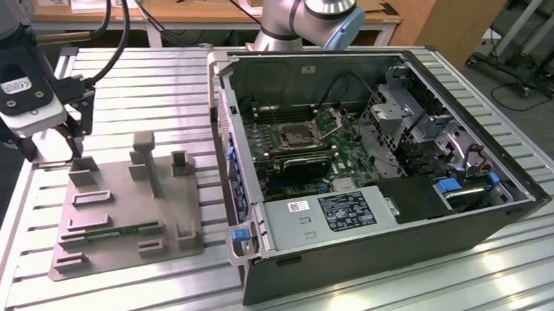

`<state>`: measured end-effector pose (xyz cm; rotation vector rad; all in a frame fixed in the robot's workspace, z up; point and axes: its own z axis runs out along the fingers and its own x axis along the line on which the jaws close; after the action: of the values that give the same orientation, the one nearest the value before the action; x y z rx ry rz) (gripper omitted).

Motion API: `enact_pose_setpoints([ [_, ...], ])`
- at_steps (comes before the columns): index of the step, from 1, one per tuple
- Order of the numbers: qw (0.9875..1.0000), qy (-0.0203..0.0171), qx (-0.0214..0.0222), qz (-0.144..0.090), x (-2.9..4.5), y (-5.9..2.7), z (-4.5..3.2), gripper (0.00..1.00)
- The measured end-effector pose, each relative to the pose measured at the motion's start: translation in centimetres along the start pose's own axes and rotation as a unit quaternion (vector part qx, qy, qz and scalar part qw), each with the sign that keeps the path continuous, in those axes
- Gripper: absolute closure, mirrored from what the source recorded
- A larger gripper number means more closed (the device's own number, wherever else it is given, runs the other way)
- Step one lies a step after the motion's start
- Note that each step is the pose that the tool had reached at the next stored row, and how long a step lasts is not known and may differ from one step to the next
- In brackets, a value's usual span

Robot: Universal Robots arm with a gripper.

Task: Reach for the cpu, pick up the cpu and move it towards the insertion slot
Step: 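Pick up the cpu and move it towards the insertion slot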

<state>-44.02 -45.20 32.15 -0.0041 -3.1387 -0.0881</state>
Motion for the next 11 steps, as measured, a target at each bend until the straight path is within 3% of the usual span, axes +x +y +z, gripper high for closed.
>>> enact_pose_setpoints([
  [11,1.0,-0.0002,-0.0001,0.0,0.0,0.05,-0.89,0.45],
])
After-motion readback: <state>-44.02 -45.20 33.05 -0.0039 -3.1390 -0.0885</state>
